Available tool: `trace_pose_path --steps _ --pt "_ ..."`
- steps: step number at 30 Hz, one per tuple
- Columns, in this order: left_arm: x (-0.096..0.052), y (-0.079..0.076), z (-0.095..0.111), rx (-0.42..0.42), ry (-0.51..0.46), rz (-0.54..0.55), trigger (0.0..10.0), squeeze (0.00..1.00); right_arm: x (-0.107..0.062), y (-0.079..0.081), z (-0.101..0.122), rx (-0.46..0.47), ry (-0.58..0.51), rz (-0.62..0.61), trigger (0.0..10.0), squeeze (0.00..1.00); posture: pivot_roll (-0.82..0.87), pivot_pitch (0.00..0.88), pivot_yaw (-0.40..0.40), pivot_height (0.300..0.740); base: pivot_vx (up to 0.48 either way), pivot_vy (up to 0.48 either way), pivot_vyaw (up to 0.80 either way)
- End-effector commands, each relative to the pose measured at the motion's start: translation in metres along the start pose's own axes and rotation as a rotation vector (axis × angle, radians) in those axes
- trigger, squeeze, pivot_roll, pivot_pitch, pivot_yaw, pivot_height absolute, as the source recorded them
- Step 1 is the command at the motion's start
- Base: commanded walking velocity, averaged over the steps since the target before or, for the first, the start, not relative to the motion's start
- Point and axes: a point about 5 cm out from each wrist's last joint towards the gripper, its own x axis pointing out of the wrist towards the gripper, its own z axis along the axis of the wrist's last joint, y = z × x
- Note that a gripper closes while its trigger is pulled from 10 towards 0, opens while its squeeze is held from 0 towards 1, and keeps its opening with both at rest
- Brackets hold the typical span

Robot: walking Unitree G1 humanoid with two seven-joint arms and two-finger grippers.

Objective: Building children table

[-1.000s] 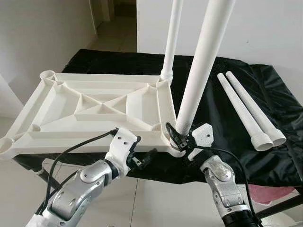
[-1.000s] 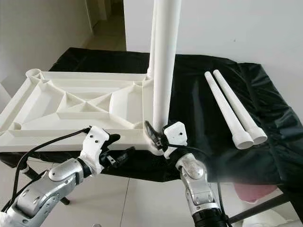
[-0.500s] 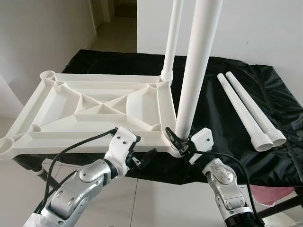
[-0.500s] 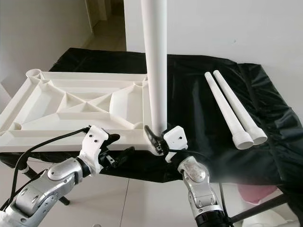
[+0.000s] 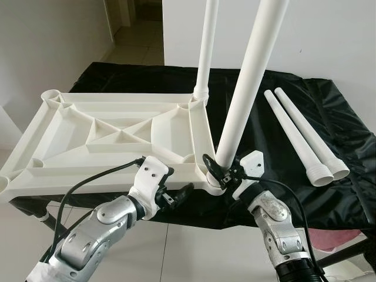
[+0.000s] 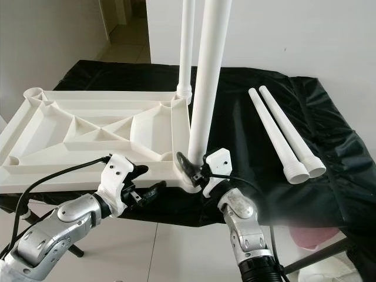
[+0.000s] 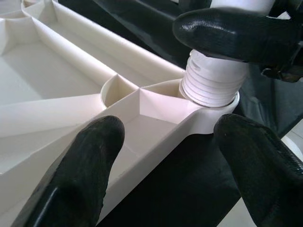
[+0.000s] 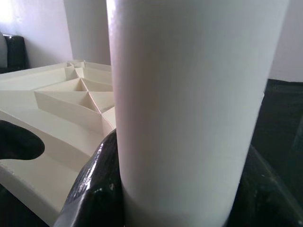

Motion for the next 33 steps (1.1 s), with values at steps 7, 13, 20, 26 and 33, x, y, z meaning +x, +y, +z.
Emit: trace_pose_path --steps 7,13,20,26,33 --pt "-0.001 -0.012 -0.001 0.003 0.015 -0.191 10.0 0.00 -0.011 0.001 -0.028 0.108 0.146 -0.037 10.0 0.00 0.06 0.090 -0.001 0.740 0.000 0.000 0.00" --pt "-0.003 -0.013 -0.002 0.004 0.020 -0.192 10.0 0.00 -0.014 0.005 -0.023 0.107 0.091 -0.082 10.0 0.00 0.06 0.082 -0.001 0.740 0.000 0.000 0.00" --pt "-0.003 -0.011 -0.001 0.003 0.018 -0.181 10.0 0.00 -0.011 0.012 -0.020 0.114 0.061 -0.234 10.0 0.00 0.07 0.090 -0.007 0.740 0.000 0.000 0.00" --pt "-0.004 -0.011 -0.002 0.003 0.022 -0.184 10.0 0.00 -0.011 0.009 -0.023 0.119 0.072 -0.357 10.0 0.00 0.07 0.095 -0.003 0.740 0.000 0.000 0.00" --pt "-0.004 -0.007 0.000 0.006 0.021 -0.172 10.0 0.00 -0.006 0.000 -0.027 0.073 0.132 -0.552 10.0 0.00 0.07 0.103 -0.006 0.740 0.000 0.000 0.00"
